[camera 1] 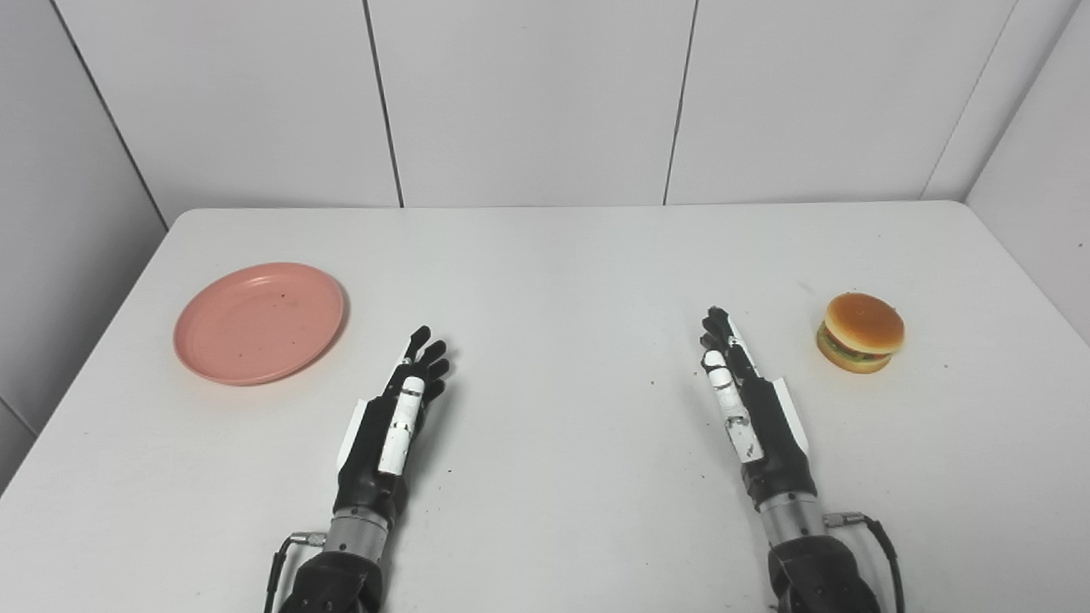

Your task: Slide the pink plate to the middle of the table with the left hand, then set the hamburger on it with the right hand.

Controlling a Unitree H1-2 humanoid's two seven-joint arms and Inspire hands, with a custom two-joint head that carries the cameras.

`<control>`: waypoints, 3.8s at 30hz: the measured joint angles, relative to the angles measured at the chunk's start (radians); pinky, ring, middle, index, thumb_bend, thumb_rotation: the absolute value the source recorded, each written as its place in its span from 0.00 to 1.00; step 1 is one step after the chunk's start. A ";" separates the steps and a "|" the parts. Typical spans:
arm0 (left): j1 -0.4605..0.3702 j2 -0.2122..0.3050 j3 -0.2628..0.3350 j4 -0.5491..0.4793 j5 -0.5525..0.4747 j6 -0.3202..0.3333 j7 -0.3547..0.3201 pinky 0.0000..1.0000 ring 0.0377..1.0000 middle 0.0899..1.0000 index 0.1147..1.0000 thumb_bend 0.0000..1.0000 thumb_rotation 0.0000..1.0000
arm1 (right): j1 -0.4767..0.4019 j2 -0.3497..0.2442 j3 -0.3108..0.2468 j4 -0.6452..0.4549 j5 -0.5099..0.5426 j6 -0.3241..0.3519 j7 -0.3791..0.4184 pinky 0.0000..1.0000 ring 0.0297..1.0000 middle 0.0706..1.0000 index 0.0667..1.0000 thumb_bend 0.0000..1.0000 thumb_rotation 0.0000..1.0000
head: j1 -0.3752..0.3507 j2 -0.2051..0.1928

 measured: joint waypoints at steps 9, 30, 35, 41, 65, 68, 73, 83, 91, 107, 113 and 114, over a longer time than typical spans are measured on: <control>0.000 0.000 0.000 0.000 0.000 0.000 0.000 0.93 0.93 0.93 0.93 0.38 0.99 | 0.000 -0.001 0.000 0.000 -0.001 0.000 0.000 0.94 0.94 0.95 0.96 0.19 1.00 | 0.002 0.000; 0.000 0.000 -0.001 0.000 0.000 0.000 0.000 0.93 0.92 0.93 0.93 0.39 1.00 | 0.000 -0.001 0.000 0.001 0.000 -0.001 0.000 0.94 0.95 0.96 0.96 0.20 1.00 | 0.003 -0.003; 0.000 0.000 -0.002 0.000 0.000 0.000 0.000 0.94 0.93 0.94 0.94 0.37 1.00 | 0.000 -0.002 0.001 0.001 0.000 -0.002 0.000 0.94 0.94 0.95 0.96 0.20 1.00 | 0.023 -0.011; 0.000 -0.011 -0.014 0.006 0.015 -0.003 0.014 0.95 0.93 0.94 0.93 0.33 0.99 | 0.000 -0.011 -0.001 0.006 0.023 -0.003 0.007 0.97 0.95 0.96 0.97 0.17 1.00 | 0.149 -0.067; -0.013 -0.068 -0.069 0.064 0.131 -0.051 0.074 0.95 0.95 0.95 0.94 0.38 1.00 | -0.019 -0.036 -0.011 0.073 0.109 -0.159 0.043 0.98 0.94 0.95 0.95 0.09 1.00 | 0.327 -0.195; -0.013 -0.068 -0.069 0.064 0.131 -0.051 0.074 0.95 0.95 0.96 0.94 0.38 1.00 | -0.019 -0.036 -0.011 0.073 0.108 -0.159 0.043 0.98 0.95 0.95 0.96 0.09 1.00 | 0.330 -0.196; -0.013 -0.068 -0.067 0.057 0.126 -0.044 0.072 0.95 0.95 0.96 0.95 0.37 1.00 | -0.019 -0.035 -0.011 0.073 0.111 -0.159 0.043 0.99 0.95 0.96 0.96 0.10 1.00 | 0.339 -0.198; -0.012 -0.064 -0.052 0.031 0.089 0.001 0.058 0.94 0.94 0.95 0.94 0.34 0.99 | -0.019 -0.028 -0.009 0.072 0.108 -0.159 0.043 1.00 0.95 0.95 0.96 0.09 1.00 | 0.336 -0.210; -0.016 -0.035 -0.037 -0.037 0.059 0.043 0.043 0.93 0.93 0.94 0.92 0.34 1.00 | -0.021 -0.025 -0.010 0.072 0.108 -0.159 0.043 0.99 0.95 0.96 0.96 0.10 1.00 | 0.336 -0.218; -0.142 0.003 0.048 -0.172 0.012 0.105 0.049 0.90 0.88 0.89 0.88 0.47 0.95 | -0.028 -0.024 -0.010 0.073 0.105 -0.159 0.042 1.00 0.95 0.95 0.95 0.09 1.00 | 0.356 -0.229; -0.200 0.011 0.112 -0.204 0.005 0.151 0.072 0.90 0.87 0.89 0.88 0.42 0.99 | -0.028 -0.025 -0.010 0.073 0.105 -0.159 0.040 1.00 0.95 0.95 0.95 0.09 1.00 | 0.364 -0.232; -0.211 0.015 0.123 -0.206 0.005 0.151 0.074 0.90 0.88 0.89 0.88 0.41 0.99 | -0.028 -0.025 -0.010 0.073 0.105 -0.159 0.040 1.00 0.95 0.95 0.96 0.09 1.00 | 0.365 -0.233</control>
